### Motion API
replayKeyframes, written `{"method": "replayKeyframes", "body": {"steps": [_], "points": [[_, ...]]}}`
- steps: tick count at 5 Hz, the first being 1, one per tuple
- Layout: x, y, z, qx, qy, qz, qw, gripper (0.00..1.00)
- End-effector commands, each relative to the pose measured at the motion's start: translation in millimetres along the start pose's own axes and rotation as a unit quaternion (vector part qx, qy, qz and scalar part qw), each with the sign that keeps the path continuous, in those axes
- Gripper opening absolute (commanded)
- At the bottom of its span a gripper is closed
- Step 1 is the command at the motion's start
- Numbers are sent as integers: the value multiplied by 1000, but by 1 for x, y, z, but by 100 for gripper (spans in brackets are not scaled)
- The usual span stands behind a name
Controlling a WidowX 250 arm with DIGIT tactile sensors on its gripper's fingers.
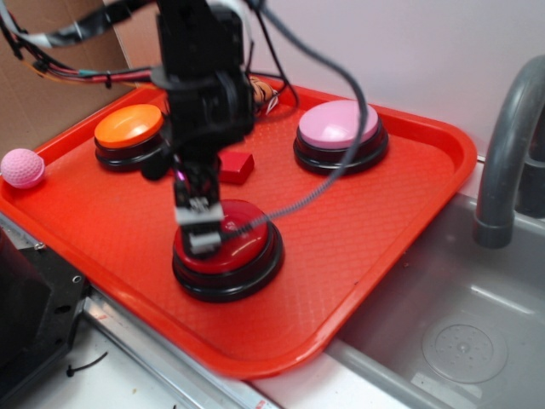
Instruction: Push the red button.
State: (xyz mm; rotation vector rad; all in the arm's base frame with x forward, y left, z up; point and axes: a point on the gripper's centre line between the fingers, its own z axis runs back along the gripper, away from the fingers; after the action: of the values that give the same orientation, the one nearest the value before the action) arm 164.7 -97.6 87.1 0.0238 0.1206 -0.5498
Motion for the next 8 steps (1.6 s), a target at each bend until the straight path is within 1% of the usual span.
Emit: {"method": "replayKeyframes", "body": {"steps": [1,2,3,4,6,7,8], "points": [[-5,-7,50,26,2,3,1000,100],[-12,-9,66,35,4,4,999,100],[-19,-9,79,37,-2,16,999,100],[-26,-12,94,42,-2,29,999,100],[-30,-10,97,32,0,42,999,100],[-36,-9,103,31,-11,46,998,100],[-42,-10,109,37,-13,55,998,100]]}}
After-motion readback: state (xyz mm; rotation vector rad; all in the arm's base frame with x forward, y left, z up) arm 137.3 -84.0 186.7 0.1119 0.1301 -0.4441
